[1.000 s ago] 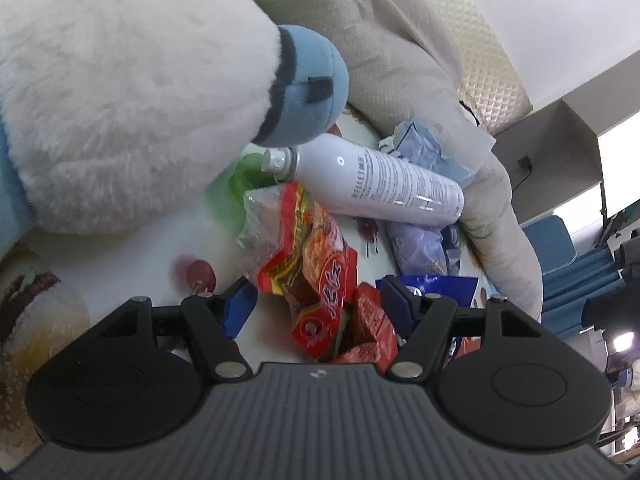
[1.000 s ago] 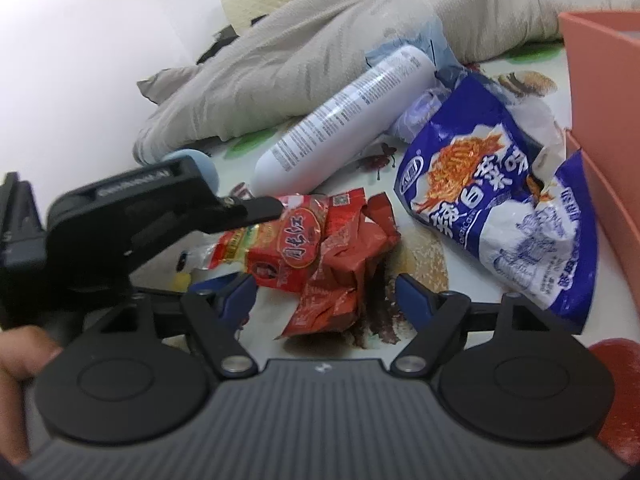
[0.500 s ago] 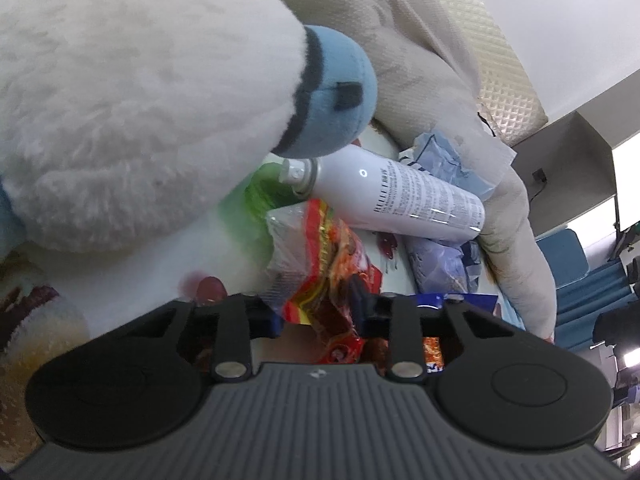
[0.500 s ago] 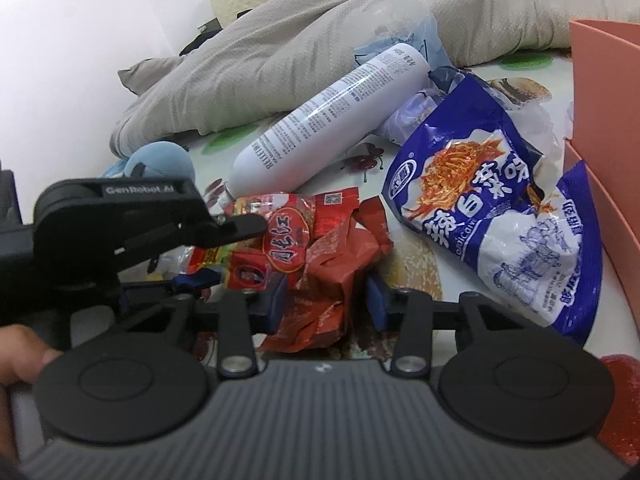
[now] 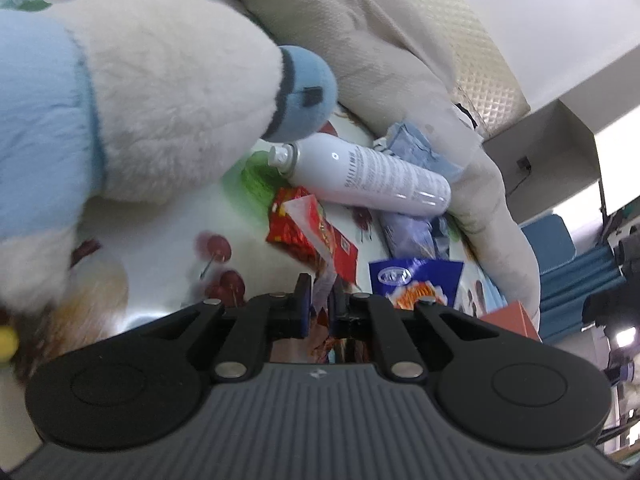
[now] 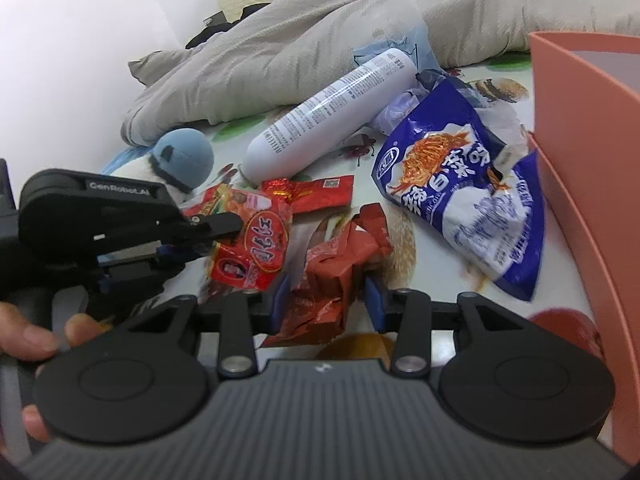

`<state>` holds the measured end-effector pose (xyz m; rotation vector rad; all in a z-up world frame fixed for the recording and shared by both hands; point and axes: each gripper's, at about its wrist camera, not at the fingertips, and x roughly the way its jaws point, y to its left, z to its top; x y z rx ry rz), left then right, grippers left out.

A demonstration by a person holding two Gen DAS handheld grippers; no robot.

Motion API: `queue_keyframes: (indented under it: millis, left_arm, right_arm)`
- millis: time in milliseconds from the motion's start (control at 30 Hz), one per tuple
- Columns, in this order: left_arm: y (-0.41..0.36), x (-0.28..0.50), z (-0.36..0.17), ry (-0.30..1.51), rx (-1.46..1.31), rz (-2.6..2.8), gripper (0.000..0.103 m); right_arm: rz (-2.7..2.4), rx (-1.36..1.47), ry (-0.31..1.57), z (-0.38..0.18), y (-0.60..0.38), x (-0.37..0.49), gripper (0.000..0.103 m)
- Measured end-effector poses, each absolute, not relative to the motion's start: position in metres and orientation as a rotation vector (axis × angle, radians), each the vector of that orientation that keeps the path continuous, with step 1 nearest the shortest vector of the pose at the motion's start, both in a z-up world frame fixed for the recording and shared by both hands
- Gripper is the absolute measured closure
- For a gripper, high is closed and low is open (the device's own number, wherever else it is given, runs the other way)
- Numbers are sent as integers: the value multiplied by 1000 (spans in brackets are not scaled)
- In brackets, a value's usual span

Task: Organize snacks
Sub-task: 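Lift the red strip bag with the left tool while the right tool lifts the red foil wrapper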

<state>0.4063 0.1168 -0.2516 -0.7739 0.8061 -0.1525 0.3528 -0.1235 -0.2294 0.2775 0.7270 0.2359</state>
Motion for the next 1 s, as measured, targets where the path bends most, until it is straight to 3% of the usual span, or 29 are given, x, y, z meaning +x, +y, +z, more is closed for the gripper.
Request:
queue_keyframes:
  millis: [1000]
  left_arm:
    - [98, 187, -192, 803, -486, -159, 94]
  right_arm:
    - [214, 219, 786, -196, -156, 172, 66]
